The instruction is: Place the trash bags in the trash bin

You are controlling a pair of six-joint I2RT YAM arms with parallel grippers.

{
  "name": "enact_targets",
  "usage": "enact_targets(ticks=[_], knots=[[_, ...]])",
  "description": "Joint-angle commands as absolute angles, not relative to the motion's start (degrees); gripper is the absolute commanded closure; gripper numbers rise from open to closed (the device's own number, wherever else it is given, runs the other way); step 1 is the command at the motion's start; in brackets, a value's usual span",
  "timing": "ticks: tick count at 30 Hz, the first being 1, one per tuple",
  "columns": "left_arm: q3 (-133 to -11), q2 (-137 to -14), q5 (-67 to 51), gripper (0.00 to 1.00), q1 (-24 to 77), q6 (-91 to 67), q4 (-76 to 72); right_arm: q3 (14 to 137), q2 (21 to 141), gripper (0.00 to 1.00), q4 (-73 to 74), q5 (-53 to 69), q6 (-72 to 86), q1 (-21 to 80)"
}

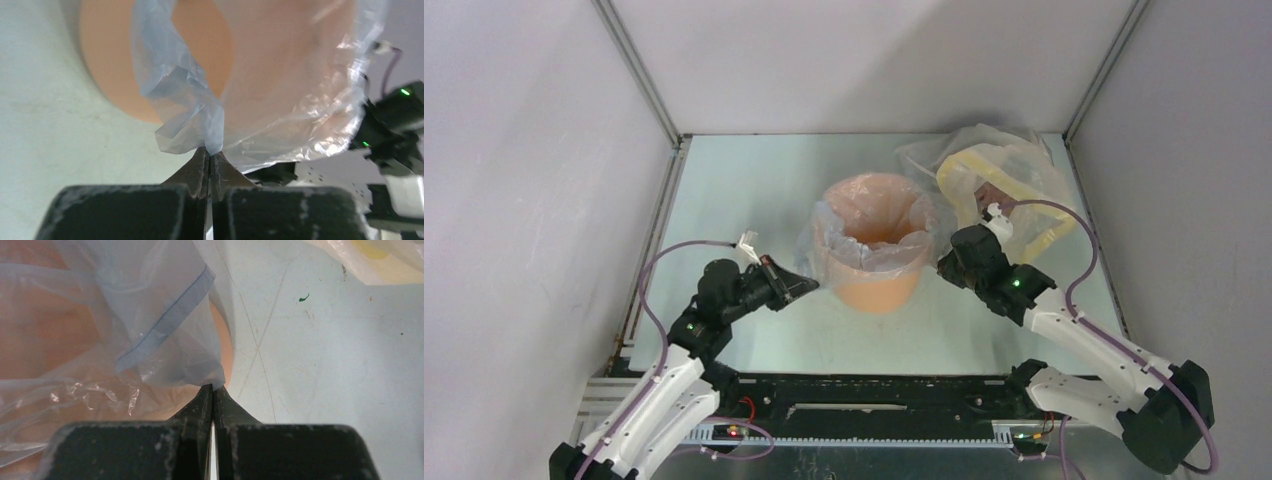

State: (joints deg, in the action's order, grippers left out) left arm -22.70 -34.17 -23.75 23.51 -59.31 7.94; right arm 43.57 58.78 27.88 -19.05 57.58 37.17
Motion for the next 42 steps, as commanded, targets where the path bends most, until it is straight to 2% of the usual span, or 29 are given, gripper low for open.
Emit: enact_targets(ticks=[1, 11, 16, 18, 20, 21, 22, 23, 25, 30, 34, 37, 42], knots=[[-20.8, -36.28, -17.37, 1.0, 23.55, -55.55, 9.73, 43.3, 55.4, 1.0, 29.1, -25.25, 55.83, 39.41], [-27.05, -46.7, -11.22, 1.0, 23.3, -50.03, 9.94, 43.32, 63.0, 1.0, 29.37, -28.34, 54.26, 38.25], [-27.06, -47.6, -9.52, 1.0, 23.2, -48.73, 7.58, 43.32, 66.45, 1.0, 26.84, -26.39, 51.19, 38.2], [-27.2, -46.71, -8.99, 0.93, 23.14, -48.27, 7.67, 43.25, 65.14, 1.0, 27.32, -26.17, 49.99, 37.86], [-27.67, -45.03, -8.44, 0.78, 23.12, -47.09, 8.57, 43.32, 62.35, 0.85, 27.82, -26.26, 46.85, 37.57], [-27.96, -43.87, -7.81, 0.71, 23.04, -46.5, 9.73, 43.33, 60.52, 0.74, 28.32, -26.88, 45.27, 37.34], [-28.28, -42.64, -6.22, 0.62, 22.91, -46.11, 11.1, 43.2, 58.59, 0.56, 28.68, -27.3, 43.99, 37.15], [-28.63, -41.34, -4.58, 0.56, 22.79, -45.84, 13.36, 42.96, 56.01, 0.46, 28.67, -27.45, 42.48, 36.91], [-29.18, -38.65, -1.55, 0.47, 22.32, -45.71, 16.15, 42.63, 52.28, 0.39, 28.92, -26.92, 40.37, 35.59], [-32.31, -34.54, -0.17, 0.42, 19.39, -45.56, 22.26, 42.71, 46.41, 0.4, 28.21, -17.35, 33.58, 28.24], [-35.37, -35.92, -2.78, 0.38, 16.47, -43.57, 23.01, 42.54, 44.26, 0.39, 23.2, -0.26, 28.87, 19.81], [-37.7, -40.75, -5.39, 0.4, 15.03, -41.48, 20.77, 43.22, 47.09, 0.39, 19.1, 11.69, 27.4, 15.02], [-39.8, -48.04, -9.27, 0.43, 14.33, -39.88, 15.42, 46.16, 55.58, 0.42, 16.51, 21.99, 24.77, 11.96]])
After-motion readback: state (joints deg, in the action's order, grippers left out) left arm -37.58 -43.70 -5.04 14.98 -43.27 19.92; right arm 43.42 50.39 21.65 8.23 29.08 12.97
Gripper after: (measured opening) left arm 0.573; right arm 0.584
